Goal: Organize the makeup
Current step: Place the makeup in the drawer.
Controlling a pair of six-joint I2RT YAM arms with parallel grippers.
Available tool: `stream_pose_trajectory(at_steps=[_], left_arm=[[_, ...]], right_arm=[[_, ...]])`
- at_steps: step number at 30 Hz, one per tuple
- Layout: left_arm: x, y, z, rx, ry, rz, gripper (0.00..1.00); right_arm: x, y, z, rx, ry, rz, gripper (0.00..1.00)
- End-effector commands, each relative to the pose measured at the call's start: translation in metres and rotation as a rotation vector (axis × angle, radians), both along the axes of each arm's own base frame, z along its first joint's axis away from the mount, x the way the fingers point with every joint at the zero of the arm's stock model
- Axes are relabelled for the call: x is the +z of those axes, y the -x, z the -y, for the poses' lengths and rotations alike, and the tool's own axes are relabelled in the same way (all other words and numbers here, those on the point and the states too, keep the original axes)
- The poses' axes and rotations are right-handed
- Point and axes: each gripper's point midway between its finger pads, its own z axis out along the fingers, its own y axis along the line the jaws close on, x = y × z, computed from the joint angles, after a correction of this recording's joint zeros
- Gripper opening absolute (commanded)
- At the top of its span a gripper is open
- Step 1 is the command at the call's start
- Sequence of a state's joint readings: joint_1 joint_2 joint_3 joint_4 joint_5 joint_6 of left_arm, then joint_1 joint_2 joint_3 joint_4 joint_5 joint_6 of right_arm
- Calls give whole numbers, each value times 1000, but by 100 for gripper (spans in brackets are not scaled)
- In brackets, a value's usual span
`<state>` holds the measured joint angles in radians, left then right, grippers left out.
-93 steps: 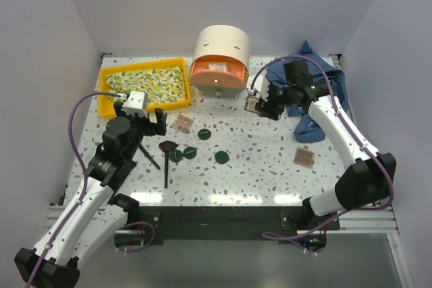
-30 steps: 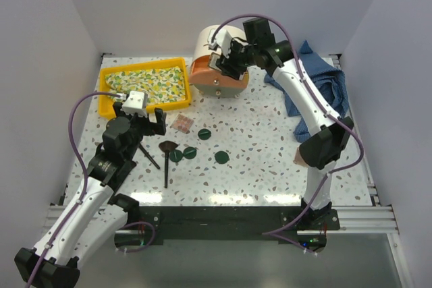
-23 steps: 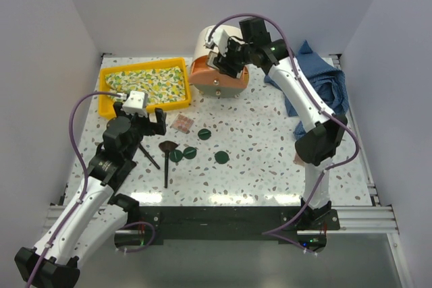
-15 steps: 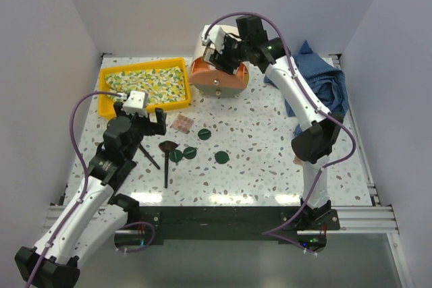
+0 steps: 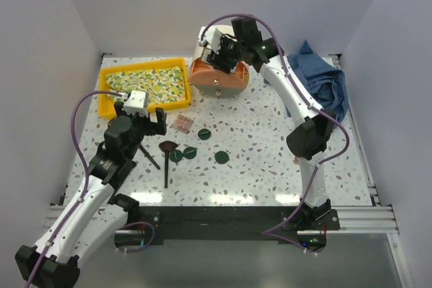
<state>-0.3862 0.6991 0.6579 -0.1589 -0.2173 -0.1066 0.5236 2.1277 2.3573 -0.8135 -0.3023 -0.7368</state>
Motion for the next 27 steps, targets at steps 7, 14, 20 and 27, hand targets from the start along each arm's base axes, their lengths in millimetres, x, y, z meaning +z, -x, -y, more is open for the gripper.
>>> stream_pose_trajectory(at_steps=[7, 14, 20, 27], left_arm=[[5, -3, -6, 19, -23, 29, 100], [5, -2, -5, 15, -22, 29, 100], [6, -3, -5, 15, -21, 30, 100], [5, -3, -4, 10, -20, 28, 100]], right_arm=[[29, -4, -2, -15, -46, 75, 75], [49, 4, 1, -27, -82, 93, 88], [77, 18, 8, -46, -135, 110, 87], [109, 41, 28, -137, -218, 120, 87]])
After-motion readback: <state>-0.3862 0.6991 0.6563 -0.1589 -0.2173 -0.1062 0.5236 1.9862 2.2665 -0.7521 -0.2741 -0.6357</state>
